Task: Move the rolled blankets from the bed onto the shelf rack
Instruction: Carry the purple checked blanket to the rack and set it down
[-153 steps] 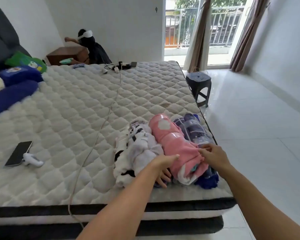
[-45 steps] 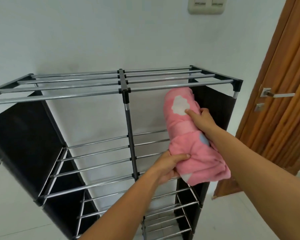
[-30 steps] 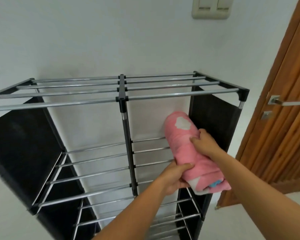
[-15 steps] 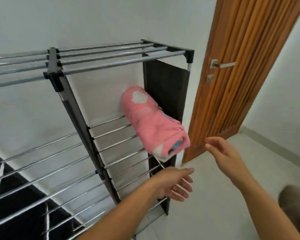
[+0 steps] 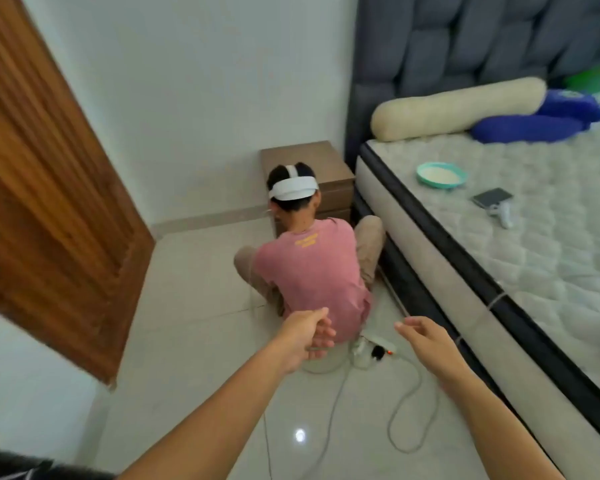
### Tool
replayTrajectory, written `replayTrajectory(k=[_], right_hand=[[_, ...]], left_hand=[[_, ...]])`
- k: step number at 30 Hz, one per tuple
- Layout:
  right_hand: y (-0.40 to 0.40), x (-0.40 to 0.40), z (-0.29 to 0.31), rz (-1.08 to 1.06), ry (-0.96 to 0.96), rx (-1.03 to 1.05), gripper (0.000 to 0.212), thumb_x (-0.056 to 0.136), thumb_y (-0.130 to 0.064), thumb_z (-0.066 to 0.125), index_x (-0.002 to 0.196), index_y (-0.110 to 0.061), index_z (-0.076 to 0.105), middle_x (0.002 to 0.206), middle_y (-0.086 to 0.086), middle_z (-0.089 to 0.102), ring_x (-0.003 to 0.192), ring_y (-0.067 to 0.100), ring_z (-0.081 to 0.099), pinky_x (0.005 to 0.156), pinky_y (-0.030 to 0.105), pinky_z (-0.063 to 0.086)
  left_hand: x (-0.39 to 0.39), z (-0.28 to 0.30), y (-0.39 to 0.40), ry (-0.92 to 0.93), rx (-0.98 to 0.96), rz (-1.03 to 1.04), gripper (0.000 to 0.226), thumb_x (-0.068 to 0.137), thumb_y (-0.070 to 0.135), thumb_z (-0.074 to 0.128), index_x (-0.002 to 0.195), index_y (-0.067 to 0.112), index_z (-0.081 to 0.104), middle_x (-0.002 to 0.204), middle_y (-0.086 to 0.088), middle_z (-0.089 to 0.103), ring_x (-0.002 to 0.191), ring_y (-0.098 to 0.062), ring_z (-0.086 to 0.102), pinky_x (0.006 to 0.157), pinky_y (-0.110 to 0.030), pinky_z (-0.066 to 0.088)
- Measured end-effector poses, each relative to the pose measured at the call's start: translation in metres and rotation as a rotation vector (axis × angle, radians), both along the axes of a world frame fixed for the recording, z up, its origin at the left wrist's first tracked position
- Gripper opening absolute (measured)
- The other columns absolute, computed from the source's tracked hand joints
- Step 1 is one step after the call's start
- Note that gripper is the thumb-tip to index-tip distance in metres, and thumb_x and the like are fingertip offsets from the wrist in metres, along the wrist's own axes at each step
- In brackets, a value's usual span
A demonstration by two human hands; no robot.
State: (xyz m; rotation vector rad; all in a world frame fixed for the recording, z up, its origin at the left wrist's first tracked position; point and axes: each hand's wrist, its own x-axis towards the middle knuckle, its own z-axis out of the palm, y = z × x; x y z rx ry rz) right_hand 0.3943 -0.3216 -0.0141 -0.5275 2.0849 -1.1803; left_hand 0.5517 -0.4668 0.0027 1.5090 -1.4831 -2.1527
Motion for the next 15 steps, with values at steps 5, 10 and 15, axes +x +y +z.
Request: replayTrajectory(k=[5,10,15], right_hand=[[0.167,-0.099,-0.009,-0.376,-0.021,0.009,0.031,0.091,-0.031,0.061,0.114,-0.01,0.06,0.099,0.002,0.063,0.093,0.018,0.058,0.076,0.028,0.041],[0.317,-0.159,-0.005,-0.641,-0.031,-0.015,0.037,0.089,-0.035,0.061,0.118,-0.012,0.059,0.111,0.006,0.064,0.101,0.019,0.059,0.077,0.029,0.042],[0.434,-0.181,-0.001,-0.901,-0.018,-0.038,0.033,0.089,-0.033,0.063,0.116,-0.013,0.06,0.107,0.005,0.065,0.097,0.019,0.059,0.082,0.032,0.044]], left_hand=[[-0.163,0.002,0.122,0.034,-0.026,-0.393,0.024,0.097,0.031,0.05,0.076,0.019,0.054,0.066,0.002,0.059,0.054,-0.013,0.056,0.054,-0.023,0.04],[-0.28,0.009,0.262,0.07,-0.033,-0.712,0.021,0.096,0.033,0.051,0.082,0.017,0.056,0.075,0.0,0.058,0.061,-0.014,0.058,0.059,-0.026,0.045],[-0.349,0.016,0.385,0.057,-0.06,-1.006,0.017,0.096,0.032,0.05,0.086,0.019,0.053,0.081,0.0,0.056,0.066,-0.013,0.057,0.063,-0.026,0.046]])
